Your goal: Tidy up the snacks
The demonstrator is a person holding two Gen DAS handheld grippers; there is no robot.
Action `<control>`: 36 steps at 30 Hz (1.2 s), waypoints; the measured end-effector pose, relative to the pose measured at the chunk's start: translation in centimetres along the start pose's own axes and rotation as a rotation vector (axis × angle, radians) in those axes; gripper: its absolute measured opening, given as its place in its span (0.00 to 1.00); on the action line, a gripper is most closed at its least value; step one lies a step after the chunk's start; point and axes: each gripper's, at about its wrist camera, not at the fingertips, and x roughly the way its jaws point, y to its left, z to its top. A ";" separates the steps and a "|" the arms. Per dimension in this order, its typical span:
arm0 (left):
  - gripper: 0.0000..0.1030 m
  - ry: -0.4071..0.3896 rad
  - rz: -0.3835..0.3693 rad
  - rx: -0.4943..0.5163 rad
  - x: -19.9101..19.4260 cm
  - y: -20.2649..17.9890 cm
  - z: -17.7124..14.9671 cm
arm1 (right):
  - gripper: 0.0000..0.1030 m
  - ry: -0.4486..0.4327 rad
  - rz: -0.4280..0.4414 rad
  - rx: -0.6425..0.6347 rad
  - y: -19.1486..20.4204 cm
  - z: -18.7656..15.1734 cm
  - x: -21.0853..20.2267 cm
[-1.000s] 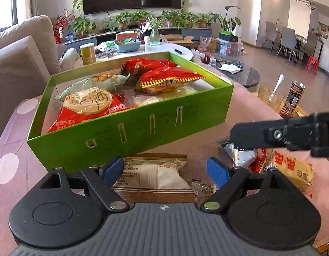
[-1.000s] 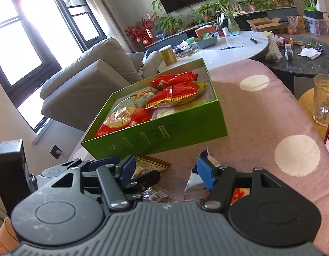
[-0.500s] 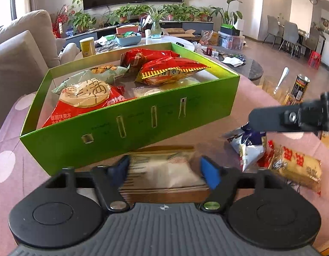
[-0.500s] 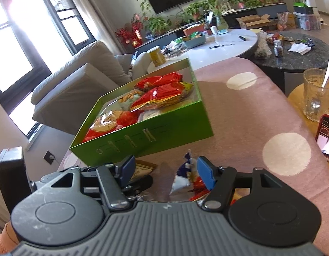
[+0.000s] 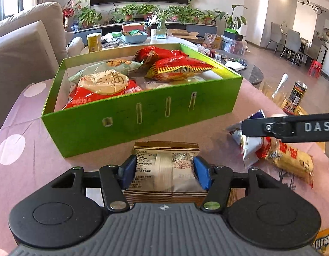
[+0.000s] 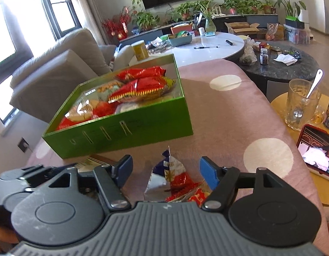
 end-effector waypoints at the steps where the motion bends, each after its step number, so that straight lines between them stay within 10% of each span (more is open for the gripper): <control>1: 0.56 0.001 0.004 0.001 0.0 0.0 -0.1 | 0.65 0.005 -0.002 -0.006 0.1 -0.1 0.2; 12: 0.72 0.025 0.062 0.030 0.9 0.0 -0.4 | 0.65 0.040 -0.022 -0.015 0.3 -0.4 1.5; 36: 0.56 -0.005 0.056 -0.007 -0.5 0.0 -0.7 | 0.64 0.084 0.010 -0.087 1.6 -1.0 2.2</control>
